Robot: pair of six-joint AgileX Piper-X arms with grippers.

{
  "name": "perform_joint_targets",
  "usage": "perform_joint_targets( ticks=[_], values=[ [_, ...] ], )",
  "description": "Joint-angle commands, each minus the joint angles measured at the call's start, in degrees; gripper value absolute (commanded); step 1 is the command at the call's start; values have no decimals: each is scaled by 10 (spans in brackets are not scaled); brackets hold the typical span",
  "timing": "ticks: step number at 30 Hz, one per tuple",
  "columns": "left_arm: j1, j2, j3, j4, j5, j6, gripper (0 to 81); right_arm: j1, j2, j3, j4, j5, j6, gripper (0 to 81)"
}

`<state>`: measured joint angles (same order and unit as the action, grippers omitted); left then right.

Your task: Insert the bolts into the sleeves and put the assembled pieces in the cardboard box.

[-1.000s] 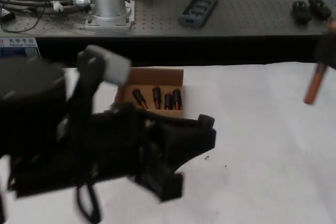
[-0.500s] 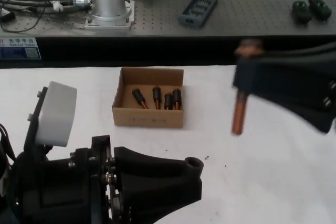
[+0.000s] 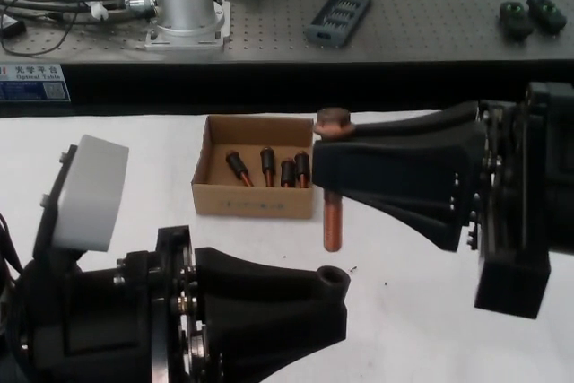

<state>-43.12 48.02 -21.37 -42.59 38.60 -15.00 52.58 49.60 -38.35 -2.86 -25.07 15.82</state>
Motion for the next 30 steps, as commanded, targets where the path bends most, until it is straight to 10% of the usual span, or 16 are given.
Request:
perform_joint_targets(
  ticks=[1,30],
  values=[
    [-3,-8,-2,-29,10,6,7,3,0,-7,-15,1,-4,39],
    [-3,-8,-2,-39,-54,22,7,3,1,-7,-13,-16,13,39]
  ],
)
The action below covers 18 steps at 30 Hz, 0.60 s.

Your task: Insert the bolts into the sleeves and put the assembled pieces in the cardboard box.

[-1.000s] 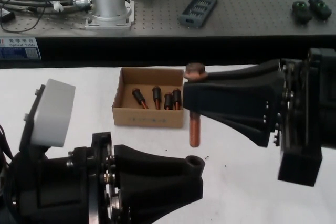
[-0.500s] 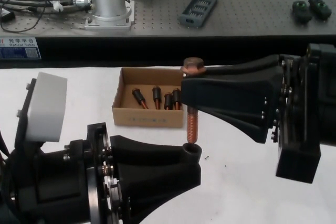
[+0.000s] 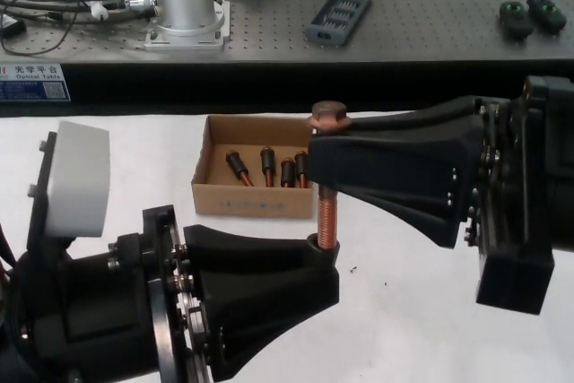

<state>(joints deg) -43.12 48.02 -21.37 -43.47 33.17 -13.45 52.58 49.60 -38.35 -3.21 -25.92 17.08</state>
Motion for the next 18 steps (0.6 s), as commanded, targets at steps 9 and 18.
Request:
perform_joint_targets(
  ticks=[9,18],
  values=[
    [-3,-8,-2,-78,0,2,7,3,2,-7,-10,-8,0,39],
    [-3,-8,-2,-95,-21,2,7,3,2,-7,-10,-25,0,32]
  ],
)
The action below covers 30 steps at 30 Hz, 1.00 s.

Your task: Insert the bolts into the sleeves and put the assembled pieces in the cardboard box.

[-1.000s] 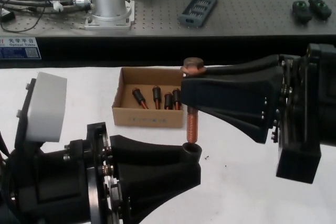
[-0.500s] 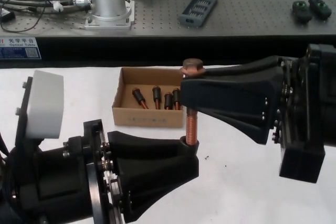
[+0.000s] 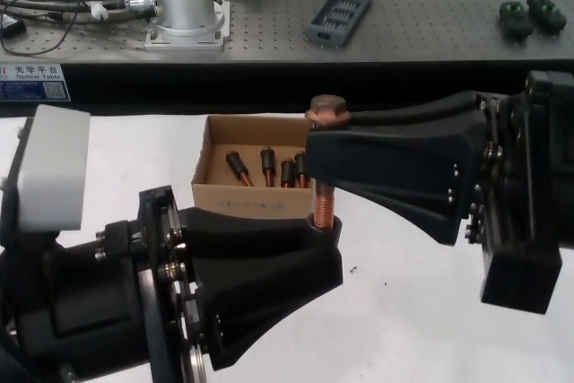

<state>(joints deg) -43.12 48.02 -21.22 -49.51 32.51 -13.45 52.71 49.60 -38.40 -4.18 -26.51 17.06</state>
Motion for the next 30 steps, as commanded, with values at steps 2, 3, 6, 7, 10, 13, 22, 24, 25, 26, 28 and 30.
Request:
perform_joint_targets(
  ticks=[2,3,6,7,10,13,22,24,25,26,28,30],
  values=[
    [-3,-8,-3,-48,-36,2,7,1,2,-6,0,-42,0,4],
    [-3,-8,-3,-51,-46,2,7,1,2,-6,0,-48,0,43],
    [-3,-8,-3,-57,-51,2,7,1,2,-6,4,-52,0,228],
    [-3,-8,-3,-57,-51,2,7,1,2,-6,4,-50,0,293],
    [-3,-8,-3,-58,-53,2,7,1,2,-6,4,-49,0,374],
    [-3,-8,-3,-58,-53,2,7,1,2,-6,4,-49,0,373],
    [-3,-8,-3,-58,-156,2,7,-2,-2,-6,4,-12,-34,373],
    [-3,-8,-3,-55,-188,2,7,-4,-8,-6,15,14,-57,373],
    [-3,-8,-3,-54,-200,2,7,-7,-13,-6,28,27,-69,373],
    [-3,-8,-3,-51,-204,2,7,-11,-19,-6,39,39,-79,373],
    [-3,-8,-6,-40,-204,2,7,-20,-34,-6,75,78,-98,373],
    [-3,-8,-13,-14,-204,2,7,-29,-50,-6,115,132,-108,373]
  ],
)
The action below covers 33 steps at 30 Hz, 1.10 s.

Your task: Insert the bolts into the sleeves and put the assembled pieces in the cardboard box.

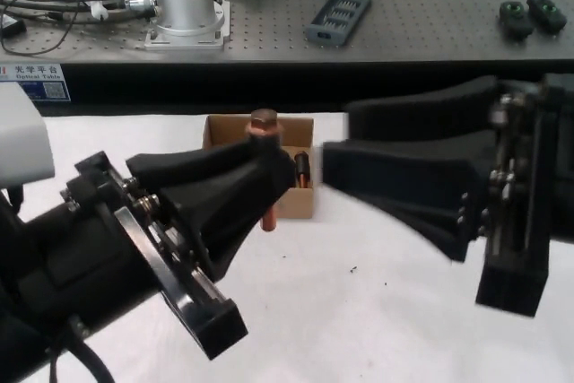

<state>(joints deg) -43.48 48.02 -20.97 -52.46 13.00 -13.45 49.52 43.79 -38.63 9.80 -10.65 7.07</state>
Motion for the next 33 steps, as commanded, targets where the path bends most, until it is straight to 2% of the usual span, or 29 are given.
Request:
perform_joint_targets(
  ticks=[1,5,10,11,16,21,29,33],
  values=[
    [4,-8,-23,38,-14,2,7,-2,-2,-4,-1,7,-8,370],
    [22,12,-77,159,-36,2,7,-15,-45,-4,91,106,-33,259],
    [61,87,-178,292,-33,2,7,-17,-96,-4,173,166,-75,11],
    [69,107,-200,308,-32,2,7,-17,-105,-4,186,169,-81,39],
    [102,210,-304,375,19,2,7,-17,-136,-4,227,207,-82,36],
    [119,321,-411,479,-13,2,7,-17,-152,-4,257,240,-82,36],
    [137,468,-571,585,-38,2,7,-17,-158,-4,326,242,-82,36],
    [147,532,-639,631,-85,7,7,-17,-158,-4,347,242,-80,36]
  ],
)
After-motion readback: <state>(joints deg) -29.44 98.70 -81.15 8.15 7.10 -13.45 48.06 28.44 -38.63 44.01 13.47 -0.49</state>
